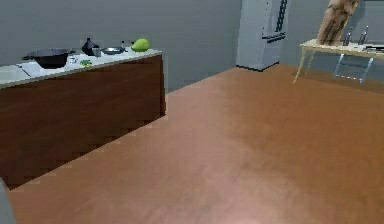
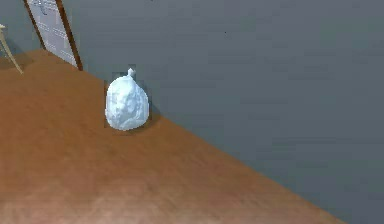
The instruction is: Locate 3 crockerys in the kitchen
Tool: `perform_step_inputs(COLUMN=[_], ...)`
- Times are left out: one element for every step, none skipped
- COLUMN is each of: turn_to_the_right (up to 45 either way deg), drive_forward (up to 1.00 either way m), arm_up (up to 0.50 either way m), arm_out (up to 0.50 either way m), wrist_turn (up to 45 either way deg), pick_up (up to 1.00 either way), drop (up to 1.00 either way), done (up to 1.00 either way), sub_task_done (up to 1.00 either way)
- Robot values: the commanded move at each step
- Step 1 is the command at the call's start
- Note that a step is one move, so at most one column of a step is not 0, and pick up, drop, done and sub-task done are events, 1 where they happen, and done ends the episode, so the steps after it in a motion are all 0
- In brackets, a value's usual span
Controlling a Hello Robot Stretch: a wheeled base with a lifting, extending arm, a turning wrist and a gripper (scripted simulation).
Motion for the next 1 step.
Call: perform_step_inputs(turn_to_the_right=[0.0], drive_forward=[0.45], arm_up=[0.0], arm_out=[0.0], wrist_turn=[0.0], pick_up=[0.0], drop=[0.0], done=[0.0], sub_task_done=[0.0])
